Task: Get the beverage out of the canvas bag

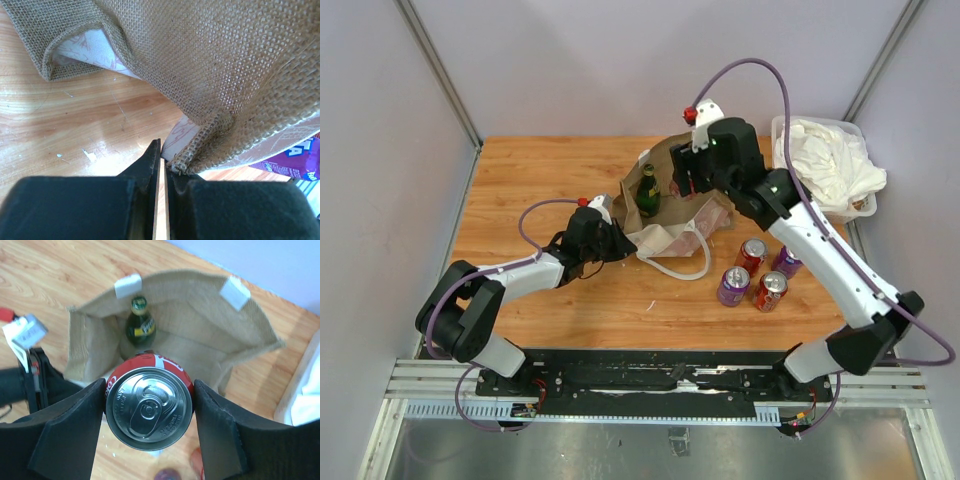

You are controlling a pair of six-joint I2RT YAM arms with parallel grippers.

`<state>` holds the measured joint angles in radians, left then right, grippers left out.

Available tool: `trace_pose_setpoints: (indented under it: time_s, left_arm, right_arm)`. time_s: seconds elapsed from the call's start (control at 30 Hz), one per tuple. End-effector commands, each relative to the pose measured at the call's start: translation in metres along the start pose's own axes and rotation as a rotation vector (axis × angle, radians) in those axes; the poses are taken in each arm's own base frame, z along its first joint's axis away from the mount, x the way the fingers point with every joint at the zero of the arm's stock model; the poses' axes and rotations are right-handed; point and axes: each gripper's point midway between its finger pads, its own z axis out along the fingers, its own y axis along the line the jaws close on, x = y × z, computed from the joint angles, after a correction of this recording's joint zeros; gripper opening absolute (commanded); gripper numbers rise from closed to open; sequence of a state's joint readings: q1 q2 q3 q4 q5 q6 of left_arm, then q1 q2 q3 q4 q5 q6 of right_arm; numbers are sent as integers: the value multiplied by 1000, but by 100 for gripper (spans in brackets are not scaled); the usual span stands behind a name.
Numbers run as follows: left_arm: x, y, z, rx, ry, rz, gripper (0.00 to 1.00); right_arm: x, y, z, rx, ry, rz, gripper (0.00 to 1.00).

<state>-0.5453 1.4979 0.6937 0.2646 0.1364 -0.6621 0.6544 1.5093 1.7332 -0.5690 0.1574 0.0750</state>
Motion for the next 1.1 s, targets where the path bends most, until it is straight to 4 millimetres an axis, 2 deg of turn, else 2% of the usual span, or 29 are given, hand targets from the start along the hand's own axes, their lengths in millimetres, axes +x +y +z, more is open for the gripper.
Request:
trace_pose_setpoints:
  time_s: [0.0, 0.13, 0.3, 0.6, 0.9, 1.07]
  left_arm:
    - [0, 6, 3, -22, 4, -11, 9]
    - [0, 6, 3, -22, -1, -12, 9]
    - [-1, 5, 1, -19, -5, -18, 9]
    - [-1, 7, -3, -29, -11, -15, 9]
    - [2, 8, -3, -29, -3, -17, 9]
    - [3, 10, -4, -33, -5, -17, 9]
  right_arm:
    - [3, -20, -37, 83, -63, 49, 1]
    - [34, -36, -59, 158, -38, 59, 1]
    - [71, -47, -61, 222, 21, 58, 1]
    - [120, -63, -36, 299, 117, 82, 1]
    - [168, -74, -6, 298, 215, 154, 1]
    - [185, -70, 8, 257, 250, 173, 1]
